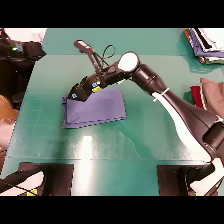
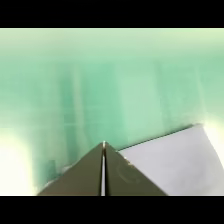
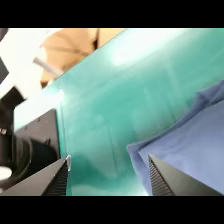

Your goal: Fold the shirts.

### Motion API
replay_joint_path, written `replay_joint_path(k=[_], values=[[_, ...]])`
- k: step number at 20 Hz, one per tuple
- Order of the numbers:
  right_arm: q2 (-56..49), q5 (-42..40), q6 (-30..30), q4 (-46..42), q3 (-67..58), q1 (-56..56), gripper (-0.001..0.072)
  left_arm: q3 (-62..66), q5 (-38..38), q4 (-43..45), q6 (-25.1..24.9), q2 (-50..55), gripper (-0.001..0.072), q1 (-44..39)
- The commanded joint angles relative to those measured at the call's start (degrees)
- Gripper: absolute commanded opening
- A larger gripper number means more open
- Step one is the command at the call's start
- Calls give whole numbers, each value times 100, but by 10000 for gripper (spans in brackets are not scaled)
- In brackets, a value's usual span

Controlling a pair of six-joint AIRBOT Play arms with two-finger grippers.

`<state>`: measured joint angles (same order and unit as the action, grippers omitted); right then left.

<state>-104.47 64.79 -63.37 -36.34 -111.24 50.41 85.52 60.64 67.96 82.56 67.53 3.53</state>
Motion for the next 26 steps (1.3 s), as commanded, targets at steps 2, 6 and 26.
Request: replay_joint_path(k=[2,6,26], values=[[-103,1161,-682,-1368,-374,-267,550,0,289,105,-7,-205,31,234],[452,1325,-782,-1617,719,-1189,550,0,354,83,-7,-205,31,232],[-629,-400,-944,656,2459,-1665,412,-11,428,-94,-208,-195,31,227]])
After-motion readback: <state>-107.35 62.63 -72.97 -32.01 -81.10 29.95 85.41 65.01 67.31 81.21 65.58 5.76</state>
